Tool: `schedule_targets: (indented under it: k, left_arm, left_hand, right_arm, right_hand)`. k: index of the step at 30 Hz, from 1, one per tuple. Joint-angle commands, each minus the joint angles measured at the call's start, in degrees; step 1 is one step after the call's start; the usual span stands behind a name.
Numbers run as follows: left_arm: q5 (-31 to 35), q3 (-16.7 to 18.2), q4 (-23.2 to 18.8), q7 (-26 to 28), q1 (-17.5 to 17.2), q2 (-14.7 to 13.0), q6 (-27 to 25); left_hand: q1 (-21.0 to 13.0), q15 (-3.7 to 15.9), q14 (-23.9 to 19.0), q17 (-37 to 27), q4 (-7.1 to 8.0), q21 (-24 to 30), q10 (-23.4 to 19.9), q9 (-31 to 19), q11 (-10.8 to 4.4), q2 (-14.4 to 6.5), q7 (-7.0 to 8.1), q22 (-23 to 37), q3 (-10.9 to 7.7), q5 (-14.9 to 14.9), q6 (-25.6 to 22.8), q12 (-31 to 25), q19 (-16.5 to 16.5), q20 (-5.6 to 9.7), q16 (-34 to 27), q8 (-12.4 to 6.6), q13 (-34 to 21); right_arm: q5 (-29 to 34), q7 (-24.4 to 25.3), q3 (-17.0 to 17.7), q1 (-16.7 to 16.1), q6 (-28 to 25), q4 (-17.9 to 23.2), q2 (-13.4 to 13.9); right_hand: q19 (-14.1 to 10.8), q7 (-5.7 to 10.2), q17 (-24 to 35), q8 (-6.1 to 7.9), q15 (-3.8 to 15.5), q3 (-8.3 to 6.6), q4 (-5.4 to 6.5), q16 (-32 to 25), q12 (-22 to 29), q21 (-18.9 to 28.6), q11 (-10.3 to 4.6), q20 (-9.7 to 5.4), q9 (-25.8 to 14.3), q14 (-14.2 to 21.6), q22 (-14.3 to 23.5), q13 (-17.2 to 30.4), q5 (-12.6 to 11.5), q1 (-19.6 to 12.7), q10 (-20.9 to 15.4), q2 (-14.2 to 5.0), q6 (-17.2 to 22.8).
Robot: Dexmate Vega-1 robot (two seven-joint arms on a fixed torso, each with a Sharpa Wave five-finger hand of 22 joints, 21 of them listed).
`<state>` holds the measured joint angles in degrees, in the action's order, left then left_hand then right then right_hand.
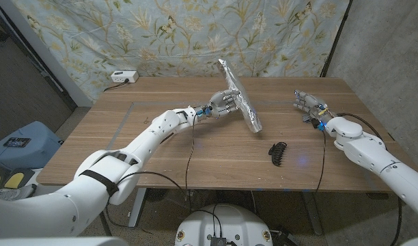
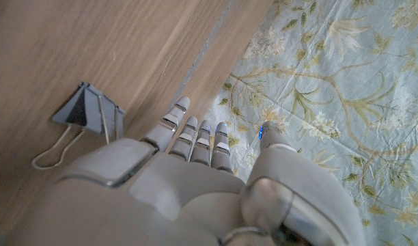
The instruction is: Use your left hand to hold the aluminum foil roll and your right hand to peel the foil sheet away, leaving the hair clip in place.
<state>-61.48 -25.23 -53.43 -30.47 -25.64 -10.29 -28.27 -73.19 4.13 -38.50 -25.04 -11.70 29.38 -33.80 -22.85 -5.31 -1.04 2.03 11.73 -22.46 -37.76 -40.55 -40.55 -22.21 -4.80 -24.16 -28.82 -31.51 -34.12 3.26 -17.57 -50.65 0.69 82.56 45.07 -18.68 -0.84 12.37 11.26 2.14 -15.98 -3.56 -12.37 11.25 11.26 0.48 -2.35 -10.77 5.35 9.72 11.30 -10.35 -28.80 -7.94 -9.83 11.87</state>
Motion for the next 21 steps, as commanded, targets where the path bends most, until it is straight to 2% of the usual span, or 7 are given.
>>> schedule_targets:
  k: [1,12,21]
  left_arm:
    - [-3.21,2.14,1.0,1.57,-0.75,1.02,-4.66]
    - [-7.32,4.54,3.29,2.79,-1.43,2.54,-10.1]
    - [-8.19,5.33,1.45,5.69,-2.45,2.07,-11.9]
  left_hand:
    - [2.69,0.59,-1.23,-0.29,2.93,0.56,-8.53,-2.35,1.1,-2.88,-3.59,0.04,-3.15,-0.43,-6.42,-7.38,-0.13,0.23,-0.02,-11.52,-16.48]
    - [3.22,0.76,-1.56,-0.45,3.14,0.76,-8.68,-2.16,1.17,-2.83,-3.5,0.04,-3.29,-0.67,-6.47,-7.35,-0.12,0.32,0.26,-11.78,-16.46]
    - [3.73,0.74,-1.85,-0.74,3.26,1.04,-8.83,-1.86,0.99,-2.77,-3.35,0.03,-3.22,-0.75,-6.65,-7.33,-0.33,0.29,0.37,-12.01,-16.43]
  right_arm:
    - [1.26,0.8,-0.33,0.28,-2.75,3.35,1.65]
    - [2.04,1.5,-0.37,-0.23,-5.5,6.71,3.36]
    - [2.52,1.08,-0.66,-0.09,-8.09,9.35,4.96]
  right_hand:
    - [-0.21,-0.31,0.23,0.27,-0.29,-0.31,-0.12,-0.47,0.26,-0.01,0.44,-2.55,-0.23,-0.15,0.15,0.25,0.05,0.33,-0.08,-0.09,0.5]
    - [-0.24,-0.39,0.22,0.28,-0.28,-0.42,-0.22,-0.48,0.28,0.0,0.66,-2.53,-0.22,-0.12,0.15,0.24,0.04,0.33,-0.15,-0.12,0.64]
    - [-0.26,-0.48,0.19,0.31,-0.3,-0.51,-0.32,-0.48,0.3,0.01,0.72,-2.4,-0.22,-0.11,0.15,0.23,0.03,0.32,-0.24,-0.11,0.83]
